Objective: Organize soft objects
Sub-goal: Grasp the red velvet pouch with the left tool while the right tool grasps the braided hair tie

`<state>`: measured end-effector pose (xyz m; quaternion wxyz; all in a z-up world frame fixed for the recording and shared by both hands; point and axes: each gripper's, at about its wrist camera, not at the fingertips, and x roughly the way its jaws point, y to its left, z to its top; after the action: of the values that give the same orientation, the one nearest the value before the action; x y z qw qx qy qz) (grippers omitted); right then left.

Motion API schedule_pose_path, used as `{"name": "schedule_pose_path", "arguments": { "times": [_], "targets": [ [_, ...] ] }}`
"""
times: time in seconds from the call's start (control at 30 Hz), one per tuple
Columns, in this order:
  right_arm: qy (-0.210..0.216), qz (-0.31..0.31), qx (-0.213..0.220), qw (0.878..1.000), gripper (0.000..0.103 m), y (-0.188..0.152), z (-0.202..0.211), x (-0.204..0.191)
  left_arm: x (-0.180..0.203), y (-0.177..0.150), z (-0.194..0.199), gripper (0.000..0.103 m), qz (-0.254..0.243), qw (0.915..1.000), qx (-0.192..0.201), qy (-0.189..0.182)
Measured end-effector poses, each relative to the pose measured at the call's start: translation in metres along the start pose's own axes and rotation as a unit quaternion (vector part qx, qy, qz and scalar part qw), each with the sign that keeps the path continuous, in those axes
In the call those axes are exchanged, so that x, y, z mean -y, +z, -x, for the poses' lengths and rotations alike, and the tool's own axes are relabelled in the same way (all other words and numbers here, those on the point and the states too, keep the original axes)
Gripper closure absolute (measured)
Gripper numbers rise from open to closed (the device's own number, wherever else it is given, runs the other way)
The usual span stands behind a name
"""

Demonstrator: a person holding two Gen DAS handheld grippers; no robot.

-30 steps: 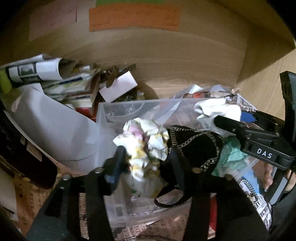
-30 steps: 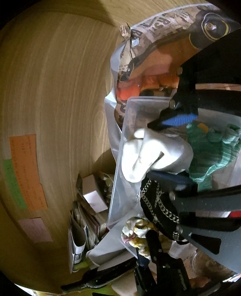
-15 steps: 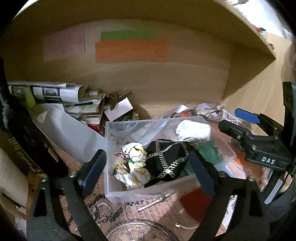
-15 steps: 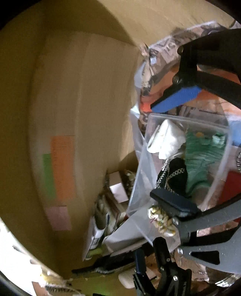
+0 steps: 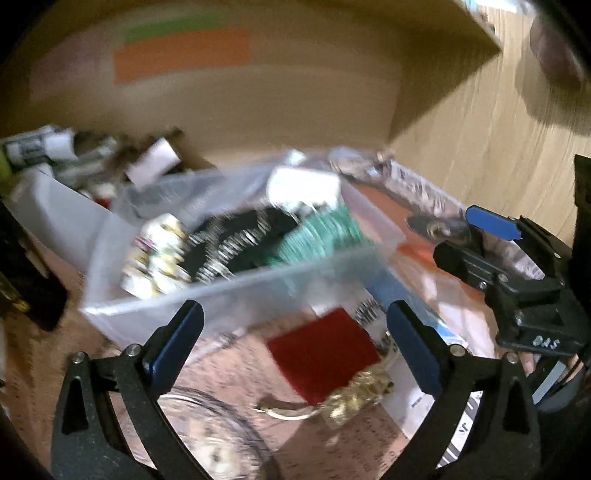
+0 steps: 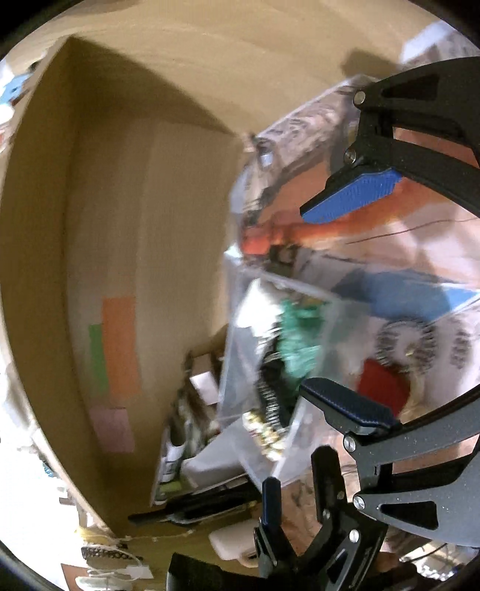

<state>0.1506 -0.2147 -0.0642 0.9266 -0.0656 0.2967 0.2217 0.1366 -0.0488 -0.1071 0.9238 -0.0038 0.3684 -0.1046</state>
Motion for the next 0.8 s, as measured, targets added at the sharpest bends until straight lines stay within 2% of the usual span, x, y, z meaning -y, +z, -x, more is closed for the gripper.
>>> {"name": "schedule_pose_path", "arguments": {
  "times": [0.17, 0.43, 0.57, 0.67, 0.8],
  "targets": [
    [-0.002, -0.022, -0.028, 0.999, 0.019, -0.021, -0.002, 0.012, 0.014, -0.012, -0.041, 0.002, -0.003, 0.9978, -0.064, -0.016],
    [0.029, -0.022, -0.062, 0.997, 0.019, -0.029, -0.017, 0.009, 0.005, -0.036, -0.053, 0.002, -0.006, 0.9952, -0.097, 0.010],
    [0.049, -0.005, -0.085, 0.995, 0.019, -0.030, -0.032, -0.004, -0.005, -0.043, -0.045, 0.002, -0.002, 0.9960, -0.089, 0.009],
    [0.066, 0.010, -0.108, 0.992, 0.019, -0.033, -0.042, -0.015, -0.007, -0.046, -0.042, 0.012, -0.004, 0.9967, -0.081, 0.009],
    [0.089, 0.010, -0.141, 0.986, 0.019, -0.037, -0.058, -0.020, -0.003, -0.049, -0.034, 0.033, -0.025, 0.9973, -0.069, -0.004]
  ]
}}
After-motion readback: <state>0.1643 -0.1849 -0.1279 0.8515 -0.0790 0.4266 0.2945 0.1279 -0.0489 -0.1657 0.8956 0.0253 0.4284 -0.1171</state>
